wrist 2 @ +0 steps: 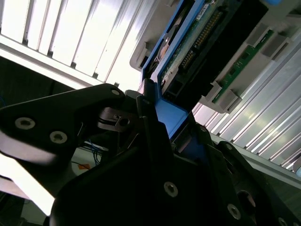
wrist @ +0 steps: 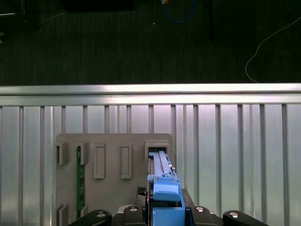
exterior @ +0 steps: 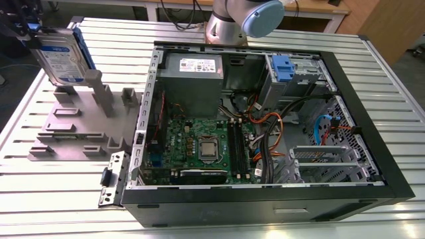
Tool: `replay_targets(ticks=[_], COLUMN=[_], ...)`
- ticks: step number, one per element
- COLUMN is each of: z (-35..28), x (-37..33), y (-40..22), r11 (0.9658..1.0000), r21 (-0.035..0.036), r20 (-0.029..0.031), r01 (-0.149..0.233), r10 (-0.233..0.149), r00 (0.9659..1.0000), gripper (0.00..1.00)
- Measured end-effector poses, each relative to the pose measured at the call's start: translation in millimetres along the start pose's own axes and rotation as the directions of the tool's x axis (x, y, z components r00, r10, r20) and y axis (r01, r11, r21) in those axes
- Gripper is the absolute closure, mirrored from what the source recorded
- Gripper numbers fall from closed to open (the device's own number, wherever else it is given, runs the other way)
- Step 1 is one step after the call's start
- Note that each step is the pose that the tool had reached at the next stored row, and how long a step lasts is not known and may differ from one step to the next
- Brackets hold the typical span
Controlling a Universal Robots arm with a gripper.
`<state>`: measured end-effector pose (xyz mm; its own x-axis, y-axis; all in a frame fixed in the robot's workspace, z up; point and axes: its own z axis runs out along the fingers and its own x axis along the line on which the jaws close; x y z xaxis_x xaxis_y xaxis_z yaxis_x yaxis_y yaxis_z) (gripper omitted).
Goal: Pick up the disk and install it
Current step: 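Pick up the disk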
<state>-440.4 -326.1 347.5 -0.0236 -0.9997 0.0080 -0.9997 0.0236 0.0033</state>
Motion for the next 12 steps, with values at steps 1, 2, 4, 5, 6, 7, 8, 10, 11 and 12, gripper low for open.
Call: replay_targets(ticks=[1,2,4,5,6,7,8,10,11,12], z=[-0.2,-0.5,-1.0,-1.2,-1.5,-1.8,-2.1,-2.7,-3.0,-3.3], x=[0.0,0.0,0.0,0.0,0.0,0.0,0.0,0.0,0.0,0.0], y=[0.0,0.0,0.0,0.0,0.0,0.0,0.0,0.0,0.0,0.0], r11=[1.0000,1.0000,1.0000,1.0000,1.0000,1.0000,1.0000,1.0000,1.0000,1.0000], r21=[-0.0001,-0.0002,0.0000,0.0000,-0.0001,-0.0001,-0.0001,-0.0001,-0.0001,-0.0001], r20=[0.0000,-0.0001,0.0000,0.0000,0.0000,-0.0001,-0.0001,0.0000,0.0000,0.0000], r01=[0.000,0.000,0.000,0.000,0.000,0.000,0.000,0.000,0.000,0.000], r10=[0.000,0.000,0.000,0.000,0.000,0.000,0.000,0.000,0.000,0.000], r00=[1.0000,1.0000,1.0000,1.0000,1.0000,1.0000,1.0000,1.0000,1.0000,1.0000], gripper=[0.64,0.64,0.64,0.64,0.64,0.64,0.64,0.64,0.64,0.64])
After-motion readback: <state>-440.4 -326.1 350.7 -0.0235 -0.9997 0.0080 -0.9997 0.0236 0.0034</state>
